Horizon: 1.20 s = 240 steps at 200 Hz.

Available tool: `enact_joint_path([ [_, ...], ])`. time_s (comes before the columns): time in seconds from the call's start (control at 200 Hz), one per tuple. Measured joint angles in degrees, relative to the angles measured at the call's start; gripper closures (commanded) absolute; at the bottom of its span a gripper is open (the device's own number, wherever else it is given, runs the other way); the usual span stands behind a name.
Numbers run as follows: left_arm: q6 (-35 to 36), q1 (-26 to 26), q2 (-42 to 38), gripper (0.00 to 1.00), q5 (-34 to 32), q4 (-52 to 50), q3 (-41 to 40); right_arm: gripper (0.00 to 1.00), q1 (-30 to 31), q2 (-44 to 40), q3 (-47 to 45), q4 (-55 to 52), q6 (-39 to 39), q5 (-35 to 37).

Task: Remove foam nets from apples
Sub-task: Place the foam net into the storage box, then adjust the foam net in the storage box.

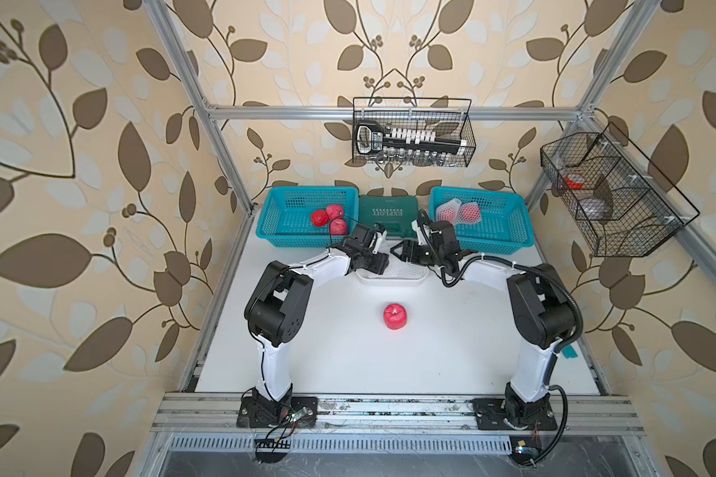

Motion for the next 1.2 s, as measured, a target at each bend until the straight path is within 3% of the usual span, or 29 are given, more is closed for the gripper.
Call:
enact_joint_path([
  [0.31,1.9,-0.1,4.5,0.34,0.0,-4.3,5.9,0.16,-0.5,-13.2,-1.3,-4.3,-2.6,3.8],
  [0.79,3.1,-1.5,9.2,0.29,-0.7,-9.9,11.5,0.10,-0.7,-29.7,-30.1,5.4,-6.0,9.3],
  [1.09,2.2,-2.6,5.9,0.12,-2.3,-12.5,10.8,0.02,-0.7,-36.0,-44.6,20.9,-8.8,9.8],
  [1.12,2.0,-3.0,4.5,0.02,-2.4,-12.8,10.4,0.02,-0.7,-36.0,-45.9,22.5,-9.0,9.8],
  [1.2,1.4,-3.7,0.5,0.01,-2.5,-13.1,9.4,0.01,-0.7,-35.8,-48.1,25.3,-9.0,9.8],
])
